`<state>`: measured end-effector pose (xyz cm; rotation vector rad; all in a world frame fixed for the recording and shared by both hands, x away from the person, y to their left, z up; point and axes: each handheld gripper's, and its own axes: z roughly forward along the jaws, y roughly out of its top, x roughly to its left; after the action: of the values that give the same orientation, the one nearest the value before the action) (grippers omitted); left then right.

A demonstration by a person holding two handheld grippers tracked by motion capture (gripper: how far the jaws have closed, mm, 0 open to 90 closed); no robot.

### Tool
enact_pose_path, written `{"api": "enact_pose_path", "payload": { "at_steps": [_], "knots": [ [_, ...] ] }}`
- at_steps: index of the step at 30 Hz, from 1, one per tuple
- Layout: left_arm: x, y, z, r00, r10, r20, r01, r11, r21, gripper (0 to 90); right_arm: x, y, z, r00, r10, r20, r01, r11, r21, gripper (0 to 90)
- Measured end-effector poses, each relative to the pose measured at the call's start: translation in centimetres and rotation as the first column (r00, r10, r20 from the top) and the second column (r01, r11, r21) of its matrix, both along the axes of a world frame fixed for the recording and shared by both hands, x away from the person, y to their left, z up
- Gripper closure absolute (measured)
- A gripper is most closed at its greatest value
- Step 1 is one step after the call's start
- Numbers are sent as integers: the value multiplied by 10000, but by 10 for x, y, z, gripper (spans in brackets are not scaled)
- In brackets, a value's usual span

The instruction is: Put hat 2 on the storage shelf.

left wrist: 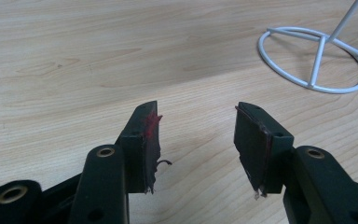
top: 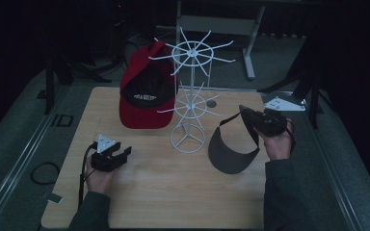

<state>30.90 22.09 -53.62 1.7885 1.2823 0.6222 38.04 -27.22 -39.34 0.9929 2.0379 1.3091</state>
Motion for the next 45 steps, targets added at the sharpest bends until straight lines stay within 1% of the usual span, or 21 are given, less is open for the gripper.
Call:
{"api": "enact_pose_path", "payload": {
  "at_steps": [4, 14, 16, 19, 22, 27, 32, 40, 43, 45],
  "knots": [
    [0, 0, 0, 10000, -20, -3, 20, 10000, 25, 509, -6, -1, 5, 9997, 220, 142, -224, 9993, 307, 878],
    [0, 0, 0, 10000, -3, -5, 3, 10000, -11, 509, -18, -1, 18, 9970, 681, 368, -706, 9950, 705, 878],
    [0, 0, 0, 10000, 1, -8, -1, 10000, -12, 509, -20, 0, 20, 9965, 693, 458, -723, 9952, 664, 878],
    [0, 0, 0, 10000, 0, -5, 0, 10000, -3, 508, -21, 1, 21, 9957, 800, 470, -833, 9938, 736, 878],
    [0, 0, 0, 10000, -15, -15, 15, 10000, -11, 508, -23, 2, 21, 9951, 852, 499, -886, 9936, 700, 878],
    [0, 0, -1, 10000, -7, -16, 7, 10000, -21, 508, -24, 3, 23, 9946, 850, 597, -888, 9940, 643, 878],
    [0, 0, 0, 10000, 6, -16, -6, 10000, -38, 507, -24, 4, 28, 9938, 859, 700, -904, 9938, 642, 878],
    [0, 0, 0, 10000, 6, -26, -6, 10000, -69, 507, -33, 6, 33, 9895, 1068, 974, -1135, 9913, 660, 878],
    [0, -1, -1, 10000, -16, -32, 15, 10000, -62, 507, -37, 7, 38, 9874, 1166, 1075, -1248, 9895, 734, 877],
    [1, -1, -1, 10000, -25, -39, 25, 10000, -45, 507, -39, 7, 42, 9849, 1226, 1223, -1319, 9887, 714, 877]
  ]
}}
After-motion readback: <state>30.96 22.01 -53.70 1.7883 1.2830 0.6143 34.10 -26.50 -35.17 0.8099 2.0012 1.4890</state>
